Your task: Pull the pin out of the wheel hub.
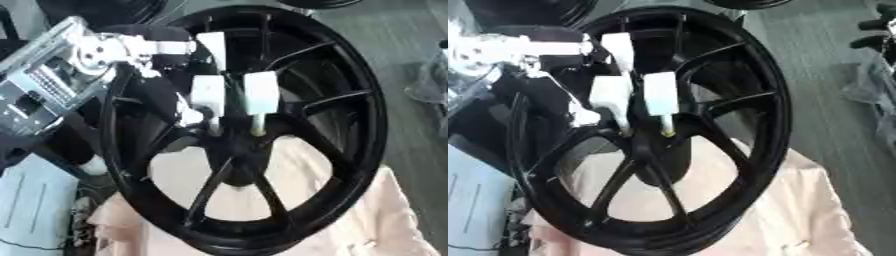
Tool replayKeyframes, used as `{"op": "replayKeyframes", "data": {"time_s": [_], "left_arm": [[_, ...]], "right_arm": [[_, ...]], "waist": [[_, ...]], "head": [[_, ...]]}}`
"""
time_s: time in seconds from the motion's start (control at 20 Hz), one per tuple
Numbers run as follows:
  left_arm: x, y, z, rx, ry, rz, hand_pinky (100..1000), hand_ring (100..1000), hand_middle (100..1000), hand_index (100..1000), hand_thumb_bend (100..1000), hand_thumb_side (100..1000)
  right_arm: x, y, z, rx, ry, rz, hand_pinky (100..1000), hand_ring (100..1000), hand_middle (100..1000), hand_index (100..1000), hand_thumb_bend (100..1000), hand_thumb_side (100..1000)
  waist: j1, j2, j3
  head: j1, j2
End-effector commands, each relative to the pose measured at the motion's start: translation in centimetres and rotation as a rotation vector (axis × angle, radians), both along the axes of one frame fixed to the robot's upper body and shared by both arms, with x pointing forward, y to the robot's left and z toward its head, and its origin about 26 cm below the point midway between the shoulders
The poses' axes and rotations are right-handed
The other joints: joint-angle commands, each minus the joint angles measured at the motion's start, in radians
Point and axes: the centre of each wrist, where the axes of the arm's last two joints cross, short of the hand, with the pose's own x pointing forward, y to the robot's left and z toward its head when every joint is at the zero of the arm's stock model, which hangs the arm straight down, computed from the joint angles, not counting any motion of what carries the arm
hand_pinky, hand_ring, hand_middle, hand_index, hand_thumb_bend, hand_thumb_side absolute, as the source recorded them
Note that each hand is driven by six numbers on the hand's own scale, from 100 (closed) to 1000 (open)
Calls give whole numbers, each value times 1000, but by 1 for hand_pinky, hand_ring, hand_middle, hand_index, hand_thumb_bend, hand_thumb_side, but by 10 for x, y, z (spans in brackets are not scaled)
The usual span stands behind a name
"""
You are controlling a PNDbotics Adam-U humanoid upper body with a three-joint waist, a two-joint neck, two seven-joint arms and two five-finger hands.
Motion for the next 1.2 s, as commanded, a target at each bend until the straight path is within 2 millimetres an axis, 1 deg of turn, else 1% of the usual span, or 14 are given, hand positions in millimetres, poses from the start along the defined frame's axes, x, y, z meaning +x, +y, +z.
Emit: {"op": "replayKeyframes", "data": {"time_s": [0.05,0.1,0.25,0.35,0.4,0.7,0.85,1.0,1.1,1.2], "left_arm": [[-5,6,16,3,80,72,431,456,457,579,115,112],[-7,8,19,-13,72,75,424,445,443,564,101,105],[-12,16,28,-63,42,78,411,423,412,531,100,100],[-19,29,39,-123,13,83,389,389,369,489,100,100],[-23,36,44,-153,-1,87,384,384,362,478,100,100],[-49,76,67,-280,-57,110,364,361,337,459,100,100],[-60,110,72,-364,-96,137,360,355,329,457,100,100],[-64,159,69,-508,-188,217,357,346,312,453,100,100],[-67,191,58,-620,-259,338,355,345,306,451,100,100],[-70,219,41,-713,-322,496,361,346,307,452,100,100]], "right_arm": [[-1,-4,11,-33,-17,-9,942,663,718,902,100,733],[-1,-4,11,-33,-17,-9,942,663,719,902,100,734],[-1,-4,12,-33,-18,-10,942,663,719,903,100,735],[-2,-5,12,-33,-18,-14,943,663,719,903,100,735],[-2,-5,12,-33,-18,-16,943,663,719,903,100,735],[-3,-8,14,-35,-22,-26,943,664,719,903,100,734],[-4,-9,16,-31,-28,-33,943,663,719,903,100,733],[-5,-11,18,-21,-36,-45,943,664,719,903,100,731],[-6,-12,19,-12,-41,-53,944,664,719,903,100,730],[-7,-13,20,-5,-47,-59,944,664,719,903,100,729]], "waist": [[-6,-17,1],[-6,-16,1],[-6,-16,1],[-4,-16,4],[-4,-16,5],[2,-15,12],[5,-13,16],[5,-9,24],[2,-7,31],[-1,-7,36]], "head": [[-3,-2],[-3,-2],[-6,-3],[-10,-3],[-12,-3],[-28,-10],[-37,-14],[-47,-20],[-54,-25],[-58,-30]]}}
